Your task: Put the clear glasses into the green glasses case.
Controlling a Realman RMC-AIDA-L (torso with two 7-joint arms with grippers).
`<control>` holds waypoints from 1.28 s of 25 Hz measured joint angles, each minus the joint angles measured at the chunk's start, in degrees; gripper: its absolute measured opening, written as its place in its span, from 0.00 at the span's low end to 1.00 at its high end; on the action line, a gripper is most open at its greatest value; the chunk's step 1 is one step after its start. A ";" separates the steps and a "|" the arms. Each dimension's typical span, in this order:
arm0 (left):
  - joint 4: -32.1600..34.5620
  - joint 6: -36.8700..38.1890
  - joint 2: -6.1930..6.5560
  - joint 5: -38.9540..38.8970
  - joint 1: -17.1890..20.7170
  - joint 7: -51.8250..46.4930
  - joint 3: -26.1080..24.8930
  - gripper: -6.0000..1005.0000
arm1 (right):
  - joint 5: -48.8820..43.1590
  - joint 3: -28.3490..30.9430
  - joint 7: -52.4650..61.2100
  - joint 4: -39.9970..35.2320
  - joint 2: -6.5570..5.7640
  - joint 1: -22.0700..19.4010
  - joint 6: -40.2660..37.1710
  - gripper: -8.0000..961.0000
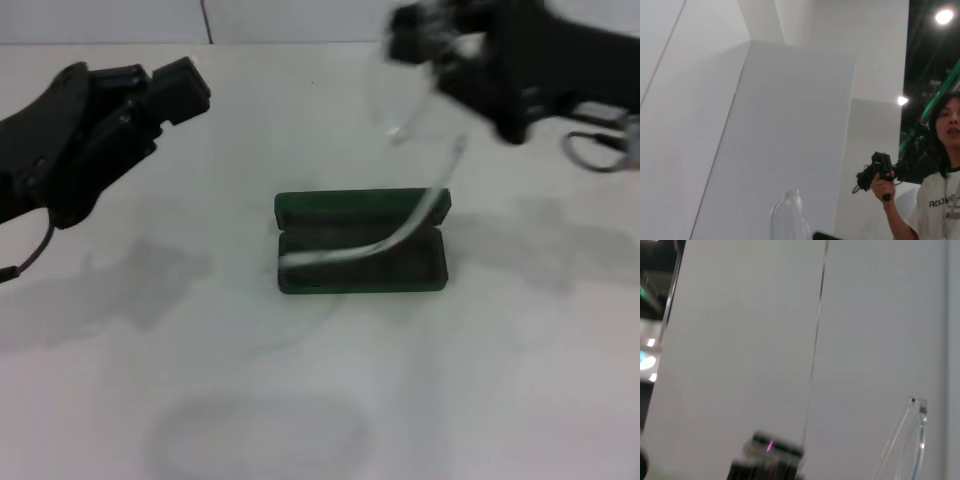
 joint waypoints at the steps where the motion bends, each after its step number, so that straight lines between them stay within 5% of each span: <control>1: -0.09 0.00 0.07 -0.13 0.11 -0.01 0.01 0.05 | 0.74 1.69 -0.55 0.55 0.04 -0.62 -1.77 0.13; 9: -0.24 0.01 -0.26 0.71 -1.06 -0.47 3.43 0.05 | 15.81 2.99 -8.29 9.47 0.14 -1.04 -9.42 0.13; 19: -0.16 0.25 -2.09 -0.65 -4.76 -0.15 12.19 0.05 | 24.12 -5.67 -16.27 22.28 0.28 9.30 -6.43 0.13; 24: -0.23 0.32 -2.19 -3.18 -5.20 0.87 14.04 0.05 | 29.13 -13.64 -17.98 22.63 0.27 10.28 -2.53 0.13; 32: -0.41 0.19 -2.06 -7.09 -4.55 2.66 13.23 0.05 | 29.81 -17.49 -18.57 22.47 0.28 10.35 0.10 0.13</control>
